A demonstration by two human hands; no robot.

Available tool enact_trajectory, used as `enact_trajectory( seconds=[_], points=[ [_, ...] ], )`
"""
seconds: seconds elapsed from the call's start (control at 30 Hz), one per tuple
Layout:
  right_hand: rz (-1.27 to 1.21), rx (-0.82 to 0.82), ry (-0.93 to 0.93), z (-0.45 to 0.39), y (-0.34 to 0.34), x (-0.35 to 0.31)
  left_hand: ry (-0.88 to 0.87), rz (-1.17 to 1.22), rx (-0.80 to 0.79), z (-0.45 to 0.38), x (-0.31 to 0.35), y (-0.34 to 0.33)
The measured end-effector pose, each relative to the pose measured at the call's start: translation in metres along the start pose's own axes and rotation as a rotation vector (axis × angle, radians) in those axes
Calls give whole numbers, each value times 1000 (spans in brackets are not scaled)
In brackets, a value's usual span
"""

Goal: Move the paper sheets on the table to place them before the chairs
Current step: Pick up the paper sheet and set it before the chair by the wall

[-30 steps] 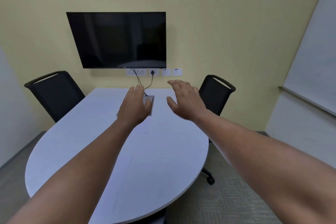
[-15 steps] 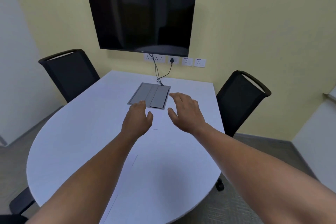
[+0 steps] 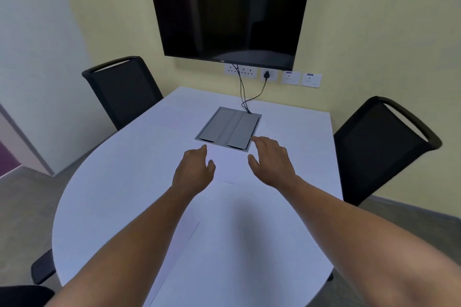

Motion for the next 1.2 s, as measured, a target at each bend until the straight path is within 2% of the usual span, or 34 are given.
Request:
enact_trajectory(
  seconds=[0.27,0.57,0.77,0.97,1.2],
  points=[
    [-49,-107,60,-63,-62,57,75,-92,-14,-64,-6,-60],
    [-119,-223,143,-126,-136,103,175,-236,-107,-99,-19,-156],
    [-111,-320,125,-140,-196,119,222,-312,-209,-110,-37,-197],
    [-99,-417,72,-149,-252,130,273,-361,-357,-107,-82,-241],
    [9,-618,81,-136,-313,153,295,-362,-435,-114,-123,-289]
  ],
)
Point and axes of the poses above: each hand's wrist, its own z-axis away from the middle knuckle, its own y-axis out of the back of the hand, x = y × z, the point moved 8 cm from there along -z, towards the middle knuckle, and after that the axes turned 9 degrees about x, right-handed, at the moved point
